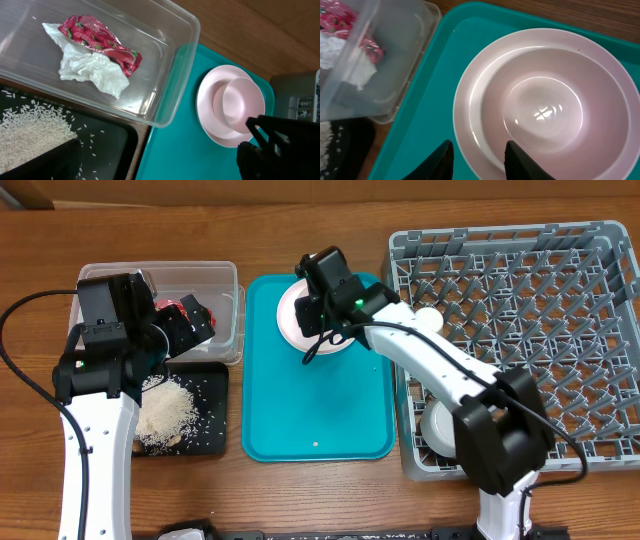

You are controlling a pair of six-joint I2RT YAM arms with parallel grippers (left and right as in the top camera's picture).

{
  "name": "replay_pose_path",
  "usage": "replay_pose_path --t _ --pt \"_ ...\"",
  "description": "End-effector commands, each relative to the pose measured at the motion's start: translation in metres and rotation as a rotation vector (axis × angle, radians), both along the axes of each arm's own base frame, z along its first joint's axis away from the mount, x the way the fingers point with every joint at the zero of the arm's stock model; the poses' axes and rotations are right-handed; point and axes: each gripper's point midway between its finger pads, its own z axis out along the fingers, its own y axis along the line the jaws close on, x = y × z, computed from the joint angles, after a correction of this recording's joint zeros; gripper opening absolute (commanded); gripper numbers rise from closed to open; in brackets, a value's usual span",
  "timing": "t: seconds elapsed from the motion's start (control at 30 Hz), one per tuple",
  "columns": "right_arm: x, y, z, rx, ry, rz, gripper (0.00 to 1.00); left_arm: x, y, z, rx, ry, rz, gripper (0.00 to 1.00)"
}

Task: Sort waste into correct bins and load items into the dishwasher
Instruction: 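Move the right gripper to the pink bowl on the pink plate, then grasp the pink bowl's rim with the right gripper and lift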

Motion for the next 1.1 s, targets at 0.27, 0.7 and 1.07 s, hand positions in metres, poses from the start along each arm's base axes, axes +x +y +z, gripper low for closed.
replay_pose_path --t 0.27,0.7,1.07 --pt "0.013 0.009 -0.022 -0.033 -0.036 -0.01 0.36 0.0 0.001 0.006 0.014 -0.018 -0.006 1.0" --pt "0.021 0.015 -0.062 -0.046 -0.019 -0.008 0.36 0.0 0.001 0.006 0.014 -0.018 -0.006 1.0" --pt "0.023 0.01 -0.061 -0.073 -0.03 -0.027 0.33 0.0 0.001 0.006 0.014 -0.018 -0.006 1.0"
